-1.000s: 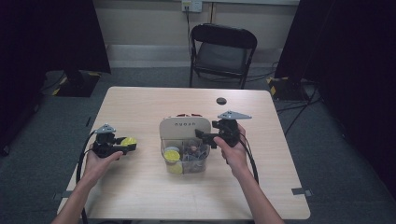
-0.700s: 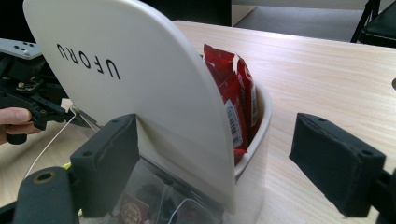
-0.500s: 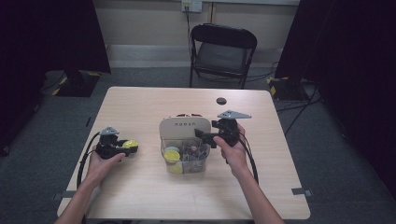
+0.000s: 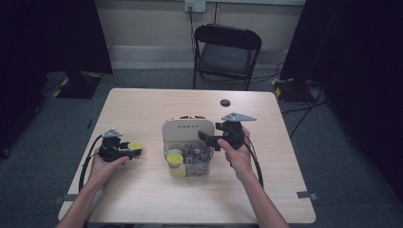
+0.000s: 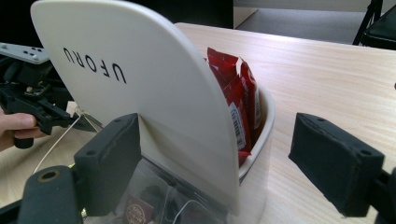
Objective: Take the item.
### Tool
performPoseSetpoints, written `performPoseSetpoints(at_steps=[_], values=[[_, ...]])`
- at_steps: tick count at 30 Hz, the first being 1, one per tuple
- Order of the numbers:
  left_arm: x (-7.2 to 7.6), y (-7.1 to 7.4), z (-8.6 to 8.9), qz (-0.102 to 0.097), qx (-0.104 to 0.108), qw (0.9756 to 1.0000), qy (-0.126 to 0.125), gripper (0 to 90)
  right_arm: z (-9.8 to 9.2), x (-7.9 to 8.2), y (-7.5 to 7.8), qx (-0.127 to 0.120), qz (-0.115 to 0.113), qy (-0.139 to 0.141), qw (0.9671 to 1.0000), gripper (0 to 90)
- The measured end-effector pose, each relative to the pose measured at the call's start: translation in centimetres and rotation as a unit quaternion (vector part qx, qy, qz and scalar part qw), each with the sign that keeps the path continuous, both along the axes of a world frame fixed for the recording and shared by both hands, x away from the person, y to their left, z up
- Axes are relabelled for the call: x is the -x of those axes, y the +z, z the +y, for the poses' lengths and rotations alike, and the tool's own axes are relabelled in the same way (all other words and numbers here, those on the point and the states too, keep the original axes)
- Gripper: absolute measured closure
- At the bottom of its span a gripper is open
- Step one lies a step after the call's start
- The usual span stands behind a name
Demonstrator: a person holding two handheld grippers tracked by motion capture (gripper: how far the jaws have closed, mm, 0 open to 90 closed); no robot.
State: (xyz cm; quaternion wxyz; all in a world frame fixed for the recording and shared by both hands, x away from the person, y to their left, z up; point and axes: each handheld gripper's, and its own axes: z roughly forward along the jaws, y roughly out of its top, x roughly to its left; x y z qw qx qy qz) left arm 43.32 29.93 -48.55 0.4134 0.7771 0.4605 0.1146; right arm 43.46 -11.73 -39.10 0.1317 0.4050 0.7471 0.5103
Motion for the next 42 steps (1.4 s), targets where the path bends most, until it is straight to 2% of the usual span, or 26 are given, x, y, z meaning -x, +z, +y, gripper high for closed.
performPoseSetpoints(at_steps=[3, 5, 8, 12, 16, 17, 20, 22, 24, 27, 33, 35, 37, 39, 42], values=[[0.2, 0.2, 0.2, -0.004, -0.004, 1.0000, 0.008, 22.8, 0.1, -0.1, -0.1, 0.003, 0.002, 0.002, 1.0000, 15.8], [0.3, 0.3, 0.4, -0.004, 0.001, 0.9999, 0.011, 19.1, 0.1, 0.0, -0.1, 0.002, 0.002, 0.004, 1.0000, 15.9], [0.6, 0.4, 0.6, -0.006, 0.004, 0.9998, 0.017, 19.1, 0.0, 0.0, 0.0, 0.001, 0.002, 0.004, 1.0000, 15.7], [1.2, 0.7, 0.6, -0.008, -0.007, 0.9998, 0.017, 19.6, -0.2, 0.1, 0.2, -0.001, -0.001, 0.002, 1.0000, 14.5], [2.1, 1.0, 0.7, -0.014, -0.008, 0.9997, 0.016, 19.6, -0.3, 0.1, 0.3, -0.004, -0.004, -0.001, 1.0000, 14.2], [2.3, 1.0, 0.8, -0.012, -0.002, 0.9998, 0.015, 19.6, -0.3, 0.1, 0.3, -0.005, -0.004, 0.000, 1.0000, 14.3], [2.9, 1.3, 0.8, -0.017, -0.011, 0.9997, 0.012, 19.6, -0.2, 0.2, 0.3, -0.004, -0.005, 0.003, 1.0000, 14.3], [3.4, 1.4, 0.8, -0.018, -0.009, 0.9998, 0.009, 19.6, -0.2, 0.2, 0.4, -0.004, -0.005, 0.005, 1.0000, 14.4], [3.7, 1.2, 0.7, -0.009, -0.004, 0.9999, 0.004, 19.6, -0.2, 0.2, 0.4, -0.006, -0.005, 0.004, 1.0000, 14.9], [4.2, 1.0, 0.5, -0.004, -0.022, 0.9998, 0.000, 20.5, -0.2, 0.1, 0.4, -0.011, -0.001, 0.004, 0.9999, 16.1], [5.4, 0.3, 0.5, 0.000, -0.037, 0.9993, 0.000, 20.4, -0.2, 0.3, 0.6, -0.014, -0.002, 0.014, 0.9998, 22.3], [5.6, -0.2, 0.4, 0.005, -0.044, 0.9990, -0.001, 19.9, -0.1, 0.3, 0.6, -0.016, -0.003, 0.017, 0.9997, 23.2], [5.6, -0.5, 0.0, 0.003, -0.062, 0.9980, -0.010, 19.9, -0.1, 0.3, 0.7, -0.016, -0.004, 0.019, 0.9997, 24.7], [5.6, -0.8, -0.2, 0.006, -0.067, 0.9976, -0.014, 19.9, 0.0, 0.4, 0.8, -0.016, -0.006, 0.022, 0.9996, 25.6], [5.6, -1.0, -0.4, -0.008, -0.078, 0.9969, -0.011, 19.1, 0.1, 0.5, 1.1, -0.019, -0.010, 0.026, 0.9994, 26.9]])
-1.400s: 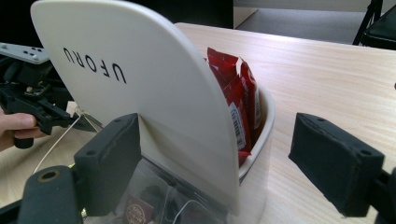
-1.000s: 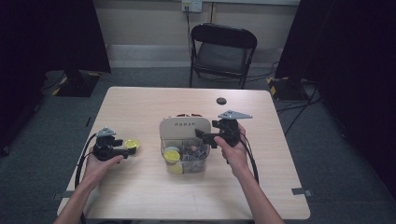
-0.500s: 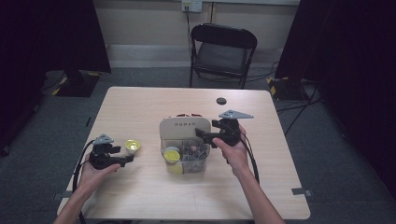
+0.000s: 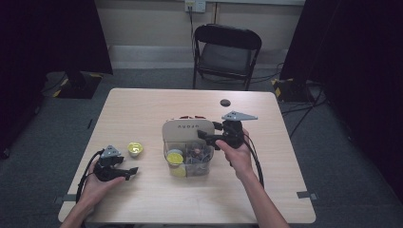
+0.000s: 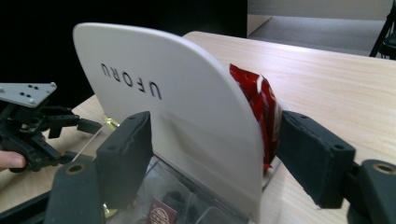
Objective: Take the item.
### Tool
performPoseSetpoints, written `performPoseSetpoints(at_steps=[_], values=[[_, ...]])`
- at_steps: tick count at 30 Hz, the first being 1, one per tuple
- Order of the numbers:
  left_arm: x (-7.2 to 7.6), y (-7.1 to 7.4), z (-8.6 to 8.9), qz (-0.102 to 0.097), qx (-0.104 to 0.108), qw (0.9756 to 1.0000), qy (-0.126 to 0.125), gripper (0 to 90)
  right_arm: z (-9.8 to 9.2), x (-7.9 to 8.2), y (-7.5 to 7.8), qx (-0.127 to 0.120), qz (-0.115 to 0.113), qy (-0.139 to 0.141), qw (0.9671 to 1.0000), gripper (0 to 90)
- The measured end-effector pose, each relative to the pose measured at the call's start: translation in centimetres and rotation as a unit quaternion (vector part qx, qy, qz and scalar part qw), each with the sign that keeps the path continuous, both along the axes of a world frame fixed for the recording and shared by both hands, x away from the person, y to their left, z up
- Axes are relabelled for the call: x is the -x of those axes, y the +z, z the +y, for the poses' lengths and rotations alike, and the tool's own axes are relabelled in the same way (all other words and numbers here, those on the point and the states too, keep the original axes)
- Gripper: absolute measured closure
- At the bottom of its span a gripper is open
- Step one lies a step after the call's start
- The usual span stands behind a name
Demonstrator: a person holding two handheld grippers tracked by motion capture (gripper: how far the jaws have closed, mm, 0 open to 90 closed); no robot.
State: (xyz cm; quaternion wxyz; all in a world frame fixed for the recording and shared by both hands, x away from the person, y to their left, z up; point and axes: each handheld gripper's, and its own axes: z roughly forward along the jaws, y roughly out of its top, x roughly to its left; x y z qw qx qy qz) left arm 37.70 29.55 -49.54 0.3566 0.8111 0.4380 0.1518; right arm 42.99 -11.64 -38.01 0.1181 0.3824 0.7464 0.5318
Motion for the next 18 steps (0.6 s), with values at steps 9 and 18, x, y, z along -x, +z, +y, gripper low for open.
performPoseSetpoints(at_steps=[9, 18], values=[[0.6, -0.7, -0.7, -0.034, -0.016, 0.9992, 0.012, 15.0, 0.4, 0.3, 0.8, -0.009, -0.005, 0.014, 0.9998, 31.6], [0.6, -0.7, -0.7, -0.034, -0.016, 0.9992, 0.012, 14.9, 0.3, 0.6, 1.2, -0.018, -0.010, 0.012, 0.9997, 36.7]])
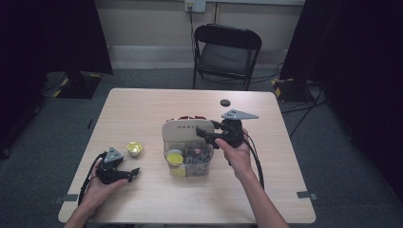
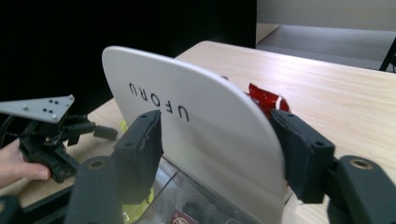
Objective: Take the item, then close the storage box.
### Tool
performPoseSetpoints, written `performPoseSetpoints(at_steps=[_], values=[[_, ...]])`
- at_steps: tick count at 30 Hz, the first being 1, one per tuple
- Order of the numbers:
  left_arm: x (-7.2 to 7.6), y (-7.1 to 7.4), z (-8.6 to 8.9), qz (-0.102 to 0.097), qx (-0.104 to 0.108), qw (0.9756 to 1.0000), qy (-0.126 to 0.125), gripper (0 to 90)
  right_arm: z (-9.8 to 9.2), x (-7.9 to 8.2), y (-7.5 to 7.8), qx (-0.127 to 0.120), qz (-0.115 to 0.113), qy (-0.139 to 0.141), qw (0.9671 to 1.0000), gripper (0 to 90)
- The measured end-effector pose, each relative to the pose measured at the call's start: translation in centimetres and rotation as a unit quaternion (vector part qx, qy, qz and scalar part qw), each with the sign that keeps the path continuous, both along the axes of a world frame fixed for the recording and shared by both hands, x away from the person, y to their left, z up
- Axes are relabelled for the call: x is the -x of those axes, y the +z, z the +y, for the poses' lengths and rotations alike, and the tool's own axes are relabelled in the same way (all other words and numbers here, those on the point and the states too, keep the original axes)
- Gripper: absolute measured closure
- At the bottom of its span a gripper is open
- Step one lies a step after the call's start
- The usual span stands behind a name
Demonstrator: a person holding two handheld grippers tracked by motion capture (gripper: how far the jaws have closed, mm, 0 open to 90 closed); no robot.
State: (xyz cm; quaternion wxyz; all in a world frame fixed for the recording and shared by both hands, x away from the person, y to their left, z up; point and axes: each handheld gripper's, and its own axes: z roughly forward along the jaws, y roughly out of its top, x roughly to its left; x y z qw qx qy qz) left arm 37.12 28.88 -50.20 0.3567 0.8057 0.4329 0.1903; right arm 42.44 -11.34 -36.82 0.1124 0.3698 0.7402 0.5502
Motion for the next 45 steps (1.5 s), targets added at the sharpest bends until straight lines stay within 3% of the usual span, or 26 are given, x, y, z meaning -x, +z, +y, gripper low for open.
performPoseSetpoints(at_steps=[30, 45], values=[[0.0, 0.0, 0.0, 0.000, 0.000, 1.0000, 0.000, 14.9, 0.0, 1.7, 0.3, 0.001, -0.008, 0.033, 0.9994, 38.0], [0.0, 0.0, 0.0, -0.001, 0.000, 1.0000, 0.000, 14.9, -0.6, 2.3, -0.2, 0.006, 0.007, 0.038, 0.9992, 32.8]])
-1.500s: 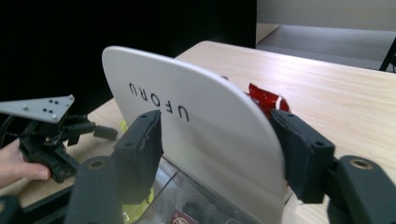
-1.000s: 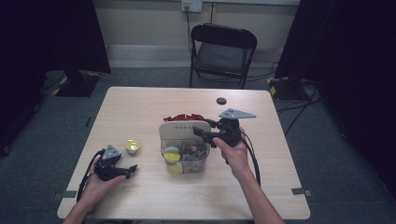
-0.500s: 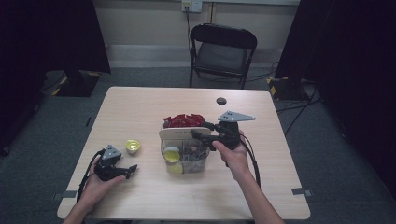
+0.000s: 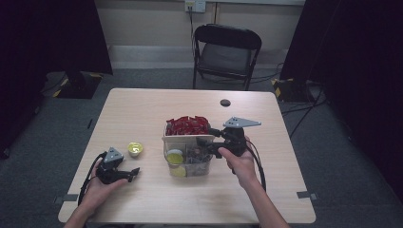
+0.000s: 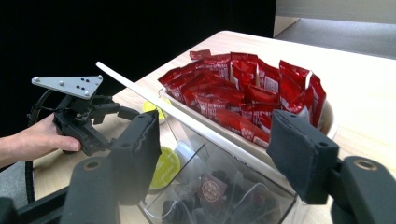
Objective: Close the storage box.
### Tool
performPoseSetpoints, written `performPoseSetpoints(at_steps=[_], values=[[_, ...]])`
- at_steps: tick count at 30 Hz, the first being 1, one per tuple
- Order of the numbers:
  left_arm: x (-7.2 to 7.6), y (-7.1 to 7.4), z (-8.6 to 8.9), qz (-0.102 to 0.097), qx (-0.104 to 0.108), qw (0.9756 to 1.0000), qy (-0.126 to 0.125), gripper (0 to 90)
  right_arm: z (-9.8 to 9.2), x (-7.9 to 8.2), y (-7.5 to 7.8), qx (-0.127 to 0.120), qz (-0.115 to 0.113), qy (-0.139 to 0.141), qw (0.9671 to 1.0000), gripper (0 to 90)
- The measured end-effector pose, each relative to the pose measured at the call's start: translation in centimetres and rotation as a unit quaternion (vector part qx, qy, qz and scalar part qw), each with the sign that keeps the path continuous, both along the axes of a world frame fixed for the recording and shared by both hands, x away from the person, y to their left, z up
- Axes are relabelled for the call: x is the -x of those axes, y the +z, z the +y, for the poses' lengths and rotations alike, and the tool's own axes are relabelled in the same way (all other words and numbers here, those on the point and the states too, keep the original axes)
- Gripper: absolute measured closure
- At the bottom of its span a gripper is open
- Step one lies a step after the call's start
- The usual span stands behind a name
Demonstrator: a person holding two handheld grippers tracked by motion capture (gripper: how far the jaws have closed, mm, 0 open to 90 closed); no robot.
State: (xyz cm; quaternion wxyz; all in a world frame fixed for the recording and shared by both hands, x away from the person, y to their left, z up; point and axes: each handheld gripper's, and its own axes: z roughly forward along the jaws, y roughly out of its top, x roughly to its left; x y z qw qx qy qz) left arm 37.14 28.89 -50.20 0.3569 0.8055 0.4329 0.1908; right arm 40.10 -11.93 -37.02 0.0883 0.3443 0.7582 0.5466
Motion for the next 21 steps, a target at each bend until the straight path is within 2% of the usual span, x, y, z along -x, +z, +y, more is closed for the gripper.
performPoseSetpoints(at_steps=[7, 13, 21], values=[[-0.02, 0.00, 0.01, 0.001, 0.001, 1.0000, -0.001, 14.8, -0.05, 0.32, -0.38, 0.002, 0.006, 0.000, 1.0000, 30.0], [-0.02, -0.01, 0.01, 0.001, 0.002, 1.0000, -0.001, 14.8, -0.12, 0.65, -0.58, 0.013, 0.004, -0.011, 0.9998, 23.4], [-0.02, -0.01, 0.01, 0.001, 0.002, 1.0000, -0.001, 14.8, -0.53, 1.04, -1.07, 0.020, 0.006, -0.020, 0.9996, 22.4]])
